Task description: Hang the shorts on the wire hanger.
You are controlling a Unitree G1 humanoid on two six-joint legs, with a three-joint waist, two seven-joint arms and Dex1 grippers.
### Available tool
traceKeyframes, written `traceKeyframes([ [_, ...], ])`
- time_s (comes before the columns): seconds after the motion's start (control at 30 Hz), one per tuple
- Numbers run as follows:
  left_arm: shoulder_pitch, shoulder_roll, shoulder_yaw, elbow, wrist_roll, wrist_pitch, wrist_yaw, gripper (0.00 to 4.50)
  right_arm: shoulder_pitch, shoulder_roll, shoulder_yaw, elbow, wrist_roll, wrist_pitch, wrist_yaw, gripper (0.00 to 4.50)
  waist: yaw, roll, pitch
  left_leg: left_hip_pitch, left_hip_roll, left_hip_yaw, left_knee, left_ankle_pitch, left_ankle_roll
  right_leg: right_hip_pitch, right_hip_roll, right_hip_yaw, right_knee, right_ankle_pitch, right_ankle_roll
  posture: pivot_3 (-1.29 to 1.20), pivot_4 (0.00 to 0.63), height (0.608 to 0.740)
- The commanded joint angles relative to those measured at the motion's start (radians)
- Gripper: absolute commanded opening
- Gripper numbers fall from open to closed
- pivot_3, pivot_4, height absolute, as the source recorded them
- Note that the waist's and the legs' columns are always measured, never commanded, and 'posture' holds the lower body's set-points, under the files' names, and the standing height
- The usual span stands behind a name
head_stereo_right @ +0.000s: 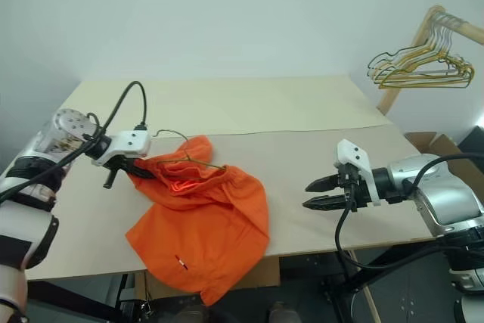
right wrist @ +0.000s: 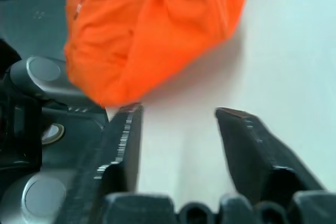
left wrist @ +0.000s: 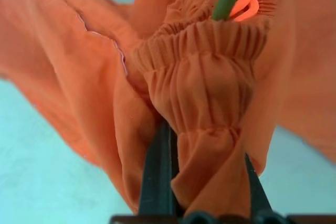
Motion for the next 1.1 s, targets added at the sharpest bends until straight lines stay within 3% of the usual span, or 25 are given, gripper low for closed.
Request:
traceKeyframes([
  [0.03, -0.032, -0.008, 0.044, -0.004, 0.016, -0.002, -0.003, 0.0, 0.001, -0.006, -0.069, -0.028, 0.02, 0.023, -0.008, 3.93, 0.002, 0.0, 0.0, 0.0, 0.0, 0.0, 0.0, 0.0, 0.0, 0.0, 0.0, 0.0, 0.0, 0.0, 0.0, -0.02, 0.0, 0.74],
  [0.1, -0.035, -0.017, 0.058, -0.005, 0.018, 0.002, -0.009, 0.0, -0.006, 0.006, -0.093, -0.041, 0.03, 0.051, -0.04, 4.44, 0.001, 0.0, 0.0, -0.001, 0.0, 0.0, 0.0, 0.0, 0.0, -0.001, 0.0, 0.0, 0.0, 0.0, 0.0, -0.02, 0.0, 0.74],
  [0.27, -0.038, -0.043, 0.098, -0.037, -0.006, 0.029, -0.048, 0.0, -0.126, 0.073, -0.116, -0.118, 0.069, 0.2, -0.184, 4.44, -0.006, 0.0, 0.0, 0.0, 0.0, 0.001, 0.0, 0.0, 0.0, -0.001, 0.0, 0.001, 0.001, 0.0, 0.0, -0.02, 0.0, 0.74],
  [0.5, -0.059, -0.08, 0.132, -0.074, -0.011, 0.074, -0.075, 0.0, -0.385, 0.125, 0.106, -0.214, 0.014, 0.56, -0.329, 4.44, -0.018, 0.001, 0.0, -0.002, 0.001, 0.0, -0.001, 0.0, 0.0, -0.003, 0.0, 0.001, 0.001, 0.0, 0.0, -0.02, 0.0, 0.74],
  [0.63, -0.076, -0.103, 0.147, -0.073, -0.008, 0.086, -0.072, 0.0, -0.484, 0.141, 0.181, -0.254, 0.002, 0.648, -0.354, 4.44, -0.014, 0.001, 0.0, -0.005, 0.0, 0.0, 0.0, 0.0, 0.0, -0.005, 0.0, 0.0, 0.001, 0.0, 0.0, -0.01, 0.0, 0.74],
  [0.77, -0.071, -0.113, 0.151, -0.095, -0.019, 0.089, -0.074, 0.0, -0.529, 0.126, 0.347, -0.277, -0.142, 0.629, -0.419, 4.44, -0.014, 0.001, 0.0, -0.008, 0.0, 0.0, 0.0, 0.0, 0.0, -0.009, 0.0, 0.0, 0.001, 0.0, 0.0, -0.01, 0.0, 0.74],
  [1.0, -0.06, -0.12, 0.154, -0.142, -0.047, 0.103, -0.075, 0.0, -0.586, 0.222, 0.471, -0.102, -0.243, 0.571, -0.395, 4.44, -0.02, 0.001, 0.0, -0.009, 0.0, 0.001, 0.0, 0.0, 0.0, -0.011, 0.0, 0.001, 0.002, 0.0, 0.0, -0.02, 0.0, 0.74],
  [1.1, -0.057, -0.121, 0.154, -0.164, -0.053, 0.107, -0.075, 0.0, -0.607, 0.24, 0.496, -0.049, -0.27, 0.541, -0.356, 3.88, -0.023, 0.001, 0.0, -0.009, 0.0, 0.001, 0.0, 0.0, 0.0, -0.011, 0.0, 0.001, 0.003, 0.0, 0.0, -0.01, 0.0, 0.74],
])
